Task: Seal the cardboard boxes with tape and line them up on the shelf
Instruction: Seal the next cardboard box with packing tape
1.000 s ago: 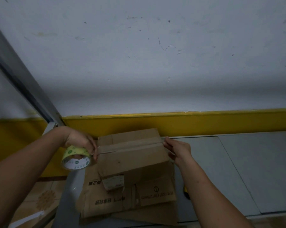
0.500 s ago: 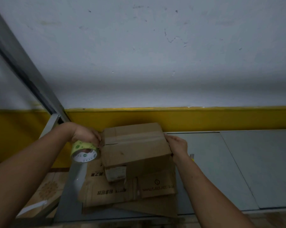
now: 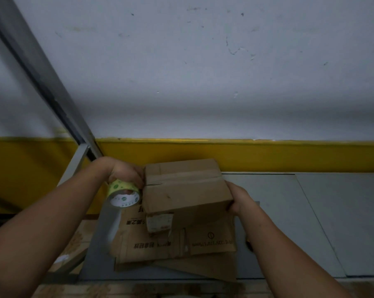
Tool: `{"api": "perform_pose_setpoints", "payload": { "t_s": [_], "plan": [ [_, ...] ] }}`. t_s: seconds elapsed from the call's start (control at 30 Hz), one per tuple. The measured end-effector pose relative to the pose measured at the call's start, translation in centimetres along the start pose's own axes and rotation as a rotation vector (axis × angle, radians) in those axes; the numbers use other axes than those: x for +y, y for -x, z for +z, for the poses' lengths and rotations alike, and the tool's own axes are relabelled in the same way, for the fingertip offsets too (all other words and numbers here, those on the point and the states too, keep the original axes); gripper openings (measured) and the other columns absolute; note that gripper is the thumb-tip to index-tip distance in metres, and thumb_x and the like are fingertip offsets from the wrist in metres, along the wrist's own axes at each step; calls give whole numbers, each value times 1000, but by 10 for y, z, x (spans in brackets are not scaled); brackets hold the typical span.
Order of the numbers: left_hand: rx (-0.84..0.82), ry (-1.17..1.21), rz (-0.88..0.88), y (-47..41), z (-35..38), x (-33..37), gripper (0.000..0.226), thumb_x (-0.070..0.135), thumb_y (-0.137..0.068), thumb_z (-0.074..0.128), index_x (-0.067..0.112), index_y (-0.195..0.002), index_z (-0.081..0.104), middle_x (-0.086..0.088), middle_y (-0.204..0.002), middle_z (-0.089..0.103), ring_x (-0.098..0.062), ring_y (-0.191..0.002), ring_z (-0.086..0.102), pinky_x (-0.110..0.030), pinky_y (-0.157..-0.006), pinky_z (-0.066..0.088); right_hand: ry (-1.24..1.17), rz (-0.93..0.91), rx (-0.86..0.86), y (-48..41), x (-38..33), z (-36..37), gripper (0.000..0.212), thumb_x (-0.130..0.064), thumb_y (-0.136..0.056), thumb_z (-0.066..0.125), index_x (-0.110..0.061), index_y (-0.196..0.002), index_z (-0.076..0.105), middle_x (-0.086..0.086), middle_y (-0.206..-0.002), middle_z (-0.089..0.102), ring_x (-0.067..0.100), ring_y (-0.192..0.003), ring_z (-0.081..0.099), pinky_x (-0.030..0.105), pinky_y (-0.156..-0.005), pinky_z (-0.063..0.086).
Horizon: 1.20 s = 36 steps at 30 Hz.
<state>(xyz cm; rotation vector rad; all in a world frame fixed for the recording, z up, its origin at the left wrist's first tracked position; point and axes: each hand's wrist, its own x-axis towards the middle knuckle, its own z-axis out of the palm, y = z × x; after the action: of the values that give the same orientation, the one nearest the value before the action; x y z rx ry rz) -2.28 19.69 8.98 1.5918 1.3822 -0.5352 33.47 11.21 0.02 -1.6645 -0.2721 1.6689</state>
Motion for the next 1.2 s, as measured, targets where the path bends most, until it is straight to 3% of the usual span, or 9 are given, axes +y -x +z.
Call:
{"api": "perform_pose_setpoints", "payload": {
  "t_s": [0.1, 0.27, 0.4, 0.53, 0.63, 0.83, 0.97, 1.1, 1.2],
  "plan": [
    [3, 63, 16, 5, 4, -4, 27, 29, -101, 67, 15, -123, 71, -14, -125, 68, -38, -113, 68, -56, -96, 57, 106, -100, 54, -1, -9, -2, 23, -27, -85, 81, -13, -103, 80, 19, -101, 78, 40, -96, 74, 67, -90, 56],
    [15, 227, 125, 9, 28, -4, 20, 29, -96, 72, 10, -95, 77, -14, -99, 71, -30, -91, 68, -38, -75, 55, 233, -191, 69, 7, -38, -8, 21, -24, -88, 80, -11, -105, 79, 18, -96, 78, 37, -87, 75, 50, -75, 62],
    [141, 393, 158, 11, 60, 9, 10, 26, -102, 67, 22, -100, 75, 0, -106, 70, -18, -99, 68, -32, -84, 56, 404, -260, 148, 14, -59, -18, 33, -38, -108, 50, -15, -98, 72, 10, -89, 70, 28, -80, 63, 33, -66, 47],
    [140, 509, 208, 9, 92, 33, 14, 31, -103, 67, 28, -100, 80, 8, -110, 74, -13, -104, 70, -36, -99, 56, 873, -810, 380, 26, -64, -2, 38, -44, -105, 46, -16, -100, 72, 7, -99, 71, 31, -98, 64, 39, -80, 50],
    [203, 587, 212, 4, 111, 50, 16, 38, -101, 68, 31, -100, 83, 5, -113, 75, -18, -107, 70, -45, -105, 54, 1111, -1086, 170, 64, -34, 37, 33, -45, -100, 50, -27, -119, 69, -1, -121, 68, 21, -113, 60, 42, -97, 49],
    [210, 747, 284, -4, 138, 54, 49, 64, -86, 70, 26, -117, 77, 2, -116, 78, -17, -108, 74, -49, -105, 56, 1321, -1017, -5, 75, 16, 59, 70, -70, -95, 49, -33, -154, 38, -10, -160, 38, 12, -144, 35, 42, -120, 30],
    [193, 903, 283, -7, 150, 40, 39, 55, -96, 68, 26, -121, 74, -14, -115, 76, -35, -100, 76, -53, -93, 59, 1391, -1071, 23, 66, 21, 55, 74, -69, -97, 48, -30, -158, 34, -11, -165, 32, 9, -151, 26, 39, -125, 21],
    [203, 831, 221, -9, 153, 43, 39, 59, -91, 67, 33, -118, 75, -2, -116, 76, -24, -109, 73, -54, -106, 54, 1398, -1101, 22, 63, 25, 54, 74, -68, -96, 49, -29, -158, 35, -10, -165, 32, 7, -151, 26, 38, -127, 18],
    [212, 789, 194, -8, 148, 51, 29, 43, -103, 61, 23, -121, 72, -4, -115, 72, -21, -104, 70, -42, -95, 57, 1390, -1104, 21, 61, 26, 56, 74, -67, -95, 51, -29, -157, 36, -10, -165, 33, 7, -151, 27, 38, -127, 17]
  ]
}}
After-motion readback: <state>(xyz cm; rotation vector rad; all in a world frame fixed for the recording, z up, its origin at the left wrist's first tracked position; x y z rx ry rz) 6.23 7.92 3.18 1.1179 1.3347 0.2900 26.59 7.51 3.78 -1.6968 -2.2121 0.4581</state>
